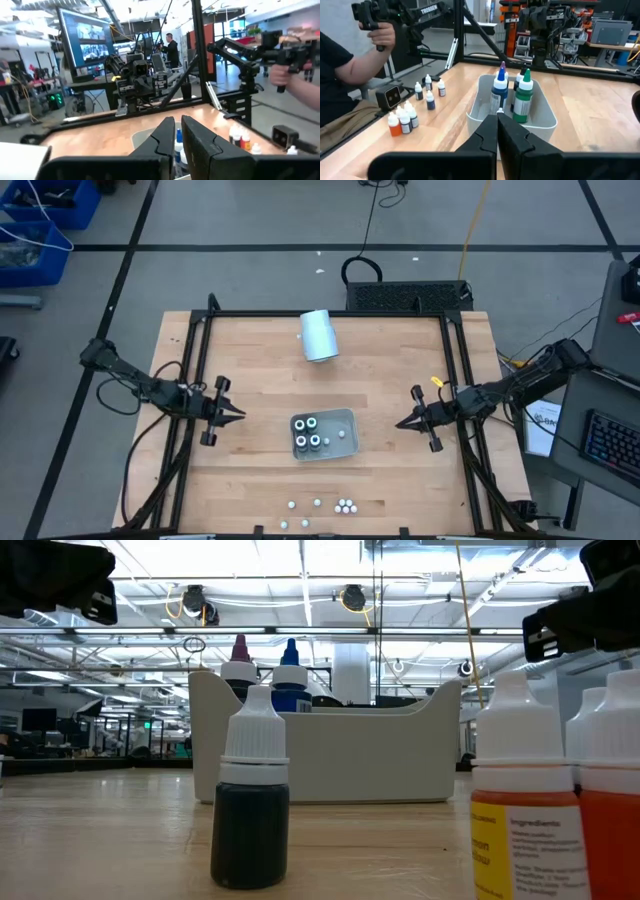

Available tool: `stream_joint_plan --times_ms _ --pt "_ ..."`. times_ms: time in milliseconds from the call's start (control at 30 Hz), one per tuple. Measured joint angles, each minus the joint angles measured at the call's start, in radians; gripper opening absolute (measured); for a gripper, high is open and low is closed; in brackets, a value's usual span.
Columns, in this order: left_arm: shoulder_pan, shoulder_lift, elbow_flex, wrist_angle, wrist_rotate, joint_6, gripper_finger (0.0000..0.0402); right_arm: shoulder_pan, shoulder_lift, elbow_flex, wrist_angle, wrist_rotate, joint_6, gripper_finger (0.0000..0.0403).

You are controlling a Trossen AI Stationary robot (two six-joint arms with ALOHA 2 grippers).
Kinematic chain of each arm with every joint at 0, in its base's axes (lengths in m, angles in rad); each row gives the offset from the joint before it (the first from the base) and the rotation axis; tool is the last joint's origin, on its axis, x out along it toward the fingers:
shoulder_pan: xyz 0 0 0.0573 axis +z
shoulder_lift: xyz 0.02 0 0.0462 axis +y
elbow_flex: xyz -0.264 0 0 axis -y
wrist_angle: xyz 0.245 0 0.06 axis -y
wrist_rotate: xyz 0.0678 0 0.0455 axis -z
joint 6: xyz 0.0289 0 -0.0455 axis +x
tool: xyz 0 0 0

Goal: Pick & Place food coloring
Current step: Put the small red food coloring into the gray bin

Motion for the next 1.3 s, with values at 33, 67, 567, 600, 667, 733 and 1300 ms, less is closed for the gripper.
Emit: stream_joint_plan --times_ms 33,67,567,600,667,733,1300 --pt "0.0 0.0 0.0 0.0 -0.006 -0.015 0.0042 0.0 0.002 0.0 0.0 -0.002 0.0 0.0" --pt "0.0 0.0 0.0 0.0 -0.022 -0.033 0.0042 0.0 0.003 0.0 0.0 -0.002 0.0 0.0" --pt "-0.161 0.589 0.304 -0.027 -0.099 -0.187 0.0006 0.0 0.004 0.0 0.038 -0.002 -0.009 0.0" --pt "-0.177 0.663 0.356 -0.06 -0.101 -0.181 0.0005 0.0 0.004 0.0 0.044 -0.002 -0.012 0.0" --pt "-0.205 0.806 0.468 -0.136 -0.101 -0.186 0.0004 0.0 0.004 0.0 0.052 -0.002 -0.016 0.0" --pt "-0.228 0.943 0.579 -0.207 -0.101 -0.213 0.0012 0.0 0.004 0.0 0.053 -0.002 -0.018 0.0" --pt "-0.256 1.557 1.28 -0.79 -0.001 -0.435 0.0118 0.0 0.004 0.0 0.053 -0.002 -0.06 0.0"
